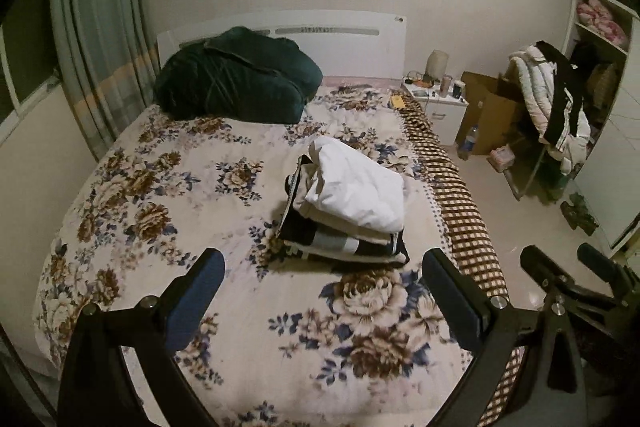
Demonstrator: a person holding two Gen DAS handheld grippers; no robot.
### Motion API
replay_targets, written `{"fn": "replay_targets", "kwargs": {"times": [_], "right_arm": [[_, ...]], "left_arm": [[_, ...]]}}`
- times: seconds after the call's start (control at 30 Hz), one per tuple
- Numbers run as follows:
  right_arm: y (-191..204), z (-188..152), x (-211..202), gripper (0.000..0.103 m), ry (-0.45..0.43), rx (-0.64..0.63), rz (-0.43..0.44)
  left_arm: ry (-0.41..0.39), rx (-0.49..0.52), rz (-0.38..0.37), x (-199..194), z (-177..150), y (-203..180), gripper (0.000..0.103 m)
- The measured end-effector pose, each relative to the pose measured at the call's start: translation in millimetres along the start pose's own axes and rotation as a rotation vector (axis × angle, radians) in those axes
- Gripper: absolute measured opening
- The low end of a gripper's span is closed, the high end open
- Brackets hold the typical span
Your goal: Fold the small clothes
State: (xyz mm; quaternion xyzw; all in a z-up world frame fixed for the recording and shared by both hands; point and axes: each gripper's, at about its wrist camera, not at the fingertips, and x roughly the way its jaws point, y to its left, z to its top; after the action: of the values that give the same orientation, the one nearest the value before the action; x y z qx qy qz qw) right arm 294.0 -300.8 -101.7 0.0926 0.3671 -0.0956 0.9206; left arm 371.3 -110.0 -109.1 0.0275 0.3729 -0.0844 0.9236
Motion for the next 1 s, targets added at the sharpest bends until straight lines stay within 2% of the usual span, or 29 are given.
{"fn": "replay_targets", "kwargs": {"times": [0.23, 0.4, 0.5, 0.7, 1.0], "right_arm": [[15, -41, -124, 0.102, -0.075, -0.031, -0.016], [20, -55, -190, 0.102, -0.117, -0.041, -0.01], [20, -57, -216, 0.102, -0.136, -0.05, -0.006], [14, -57, -244, 0.102, -0.143, -0.064, 0.001], [6, -54, -248, 0.103, -0.139, -0.082, 0.006]], "left_arm": [[-0.033, 0.012, 0.007, -67, -27, 7, 0.101], [-0.057, 0.018, 0.021, -101, -41, 6, 0.101], [-0.07, 0.017, 0.029, -114, -47, 2, 0.101], [-0.083, -0.009, 0.047, -130, -57, -2, 0.101], [-0.088, -0.019, 0.079, -137, -63, -10, 0.103]]}}
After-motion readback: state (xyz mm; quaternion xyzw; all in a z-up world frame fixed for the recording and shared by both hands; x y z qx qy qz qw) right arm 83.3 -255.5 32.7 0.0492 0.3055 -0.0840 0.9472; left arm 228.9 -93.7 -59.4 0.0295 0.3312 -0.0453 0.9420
